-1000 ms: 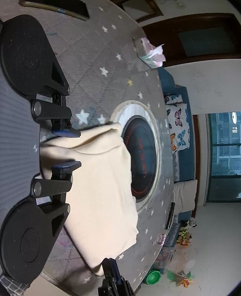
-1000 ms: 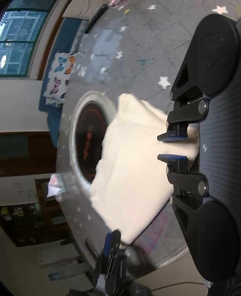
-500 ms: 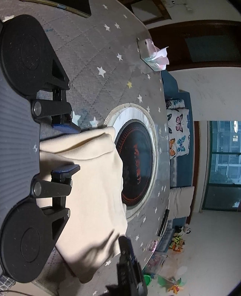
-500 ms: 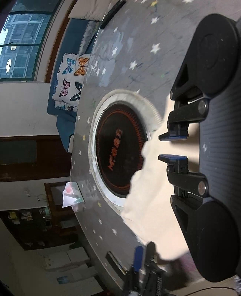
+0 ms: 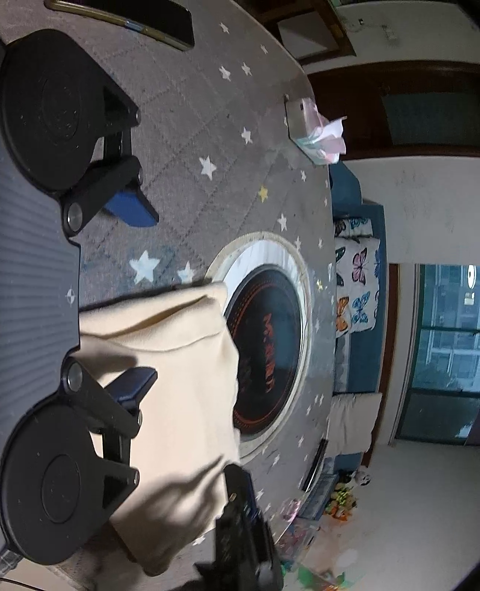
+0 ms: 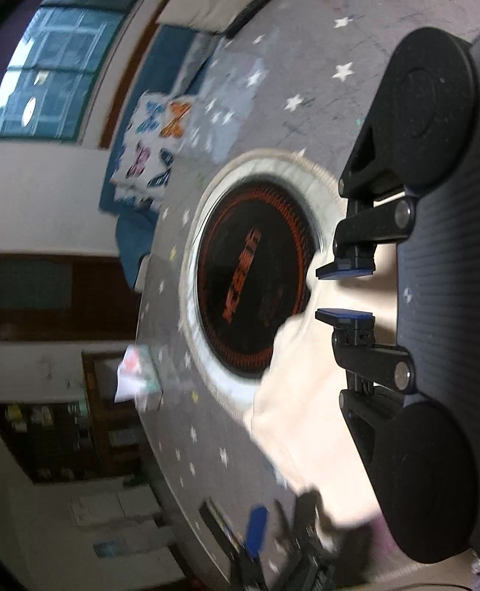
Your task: Fold clothes
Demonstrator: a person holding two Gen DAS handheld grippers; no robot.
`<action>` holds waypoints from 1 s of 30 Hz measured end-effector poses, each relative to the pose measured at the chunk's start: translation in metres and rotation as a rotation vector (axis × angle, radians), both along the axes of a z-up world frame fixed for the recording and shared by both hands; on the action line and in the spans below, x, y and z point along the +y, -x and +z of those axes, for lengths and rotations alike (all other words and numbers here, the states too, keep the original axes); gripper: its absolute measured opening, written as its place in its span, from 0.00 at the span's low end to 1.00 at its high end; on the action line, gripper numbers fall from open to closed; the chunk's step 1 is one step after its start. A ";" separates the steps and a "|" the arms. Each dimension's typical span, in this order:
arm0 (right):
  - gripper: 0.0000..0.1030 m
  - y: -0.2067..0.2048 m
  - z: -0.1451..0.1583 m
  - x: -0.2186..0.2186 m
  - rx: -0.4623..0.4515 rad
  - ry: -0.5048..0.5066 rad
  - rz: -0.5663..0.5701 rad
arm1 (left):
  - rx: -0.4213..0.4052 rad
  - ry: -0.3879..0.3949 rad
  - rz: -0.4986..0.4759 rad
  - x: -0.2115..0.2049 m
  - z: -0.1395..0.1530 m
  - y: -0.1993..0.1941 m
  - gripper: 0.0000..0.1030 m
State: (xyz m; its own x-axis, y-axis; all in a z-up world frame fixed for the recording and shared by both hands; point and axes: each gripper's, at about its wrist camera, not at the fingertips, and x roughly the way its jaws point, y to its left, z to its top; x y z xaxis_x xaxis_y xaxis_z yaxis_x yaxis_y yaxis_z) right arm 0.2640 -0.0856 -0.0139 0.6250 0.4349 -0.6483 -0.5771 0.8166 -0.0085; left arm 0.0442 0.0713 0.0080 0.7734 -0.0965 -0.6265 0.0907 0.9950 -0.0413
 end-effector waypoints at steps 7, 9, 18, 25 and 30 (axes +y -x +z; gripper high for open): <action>0.34 0.045 0.016 0.036 -0.040 0.015 0.215 | -0.007 0.026 0.063 0.018 0.007 -0.003 1.00; 0.37 0.056 0.016 0.049 -0.044 0.025 0.275 | -0.008 0.028 0.084 0.024 0.009 -0.005 1.00; 0.44 0.098 -0.002 0.113 -0.108 0.142 0.480 | -0.003 0.097 0.179 0.050 0.018 -0.011 1.00; 0.41 0.116 -0.021 0.147 -0.203 0.276 0.534 | 0.038 0.197 0.166 0.051 0.014 -0.016 1.00; 0.28 0.119 -0.024 0.149 -0.234 0.299 0.510 | 0.084 0.304 0.166 0.053 0.008 -0.021 1.00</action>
State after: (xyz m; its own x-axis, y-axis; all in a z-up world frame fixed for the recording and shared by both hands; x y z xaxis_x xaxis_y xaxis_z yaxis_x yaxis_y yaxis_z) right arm 0.1445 0.0637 -0.0381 0.5265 0.5369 -0.6592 -0.8484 0.3820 -0.3666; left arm 0.0649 0.1245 0.0158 0.7410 -0.1658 -0.6507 -0.0872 0.9371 -0.3381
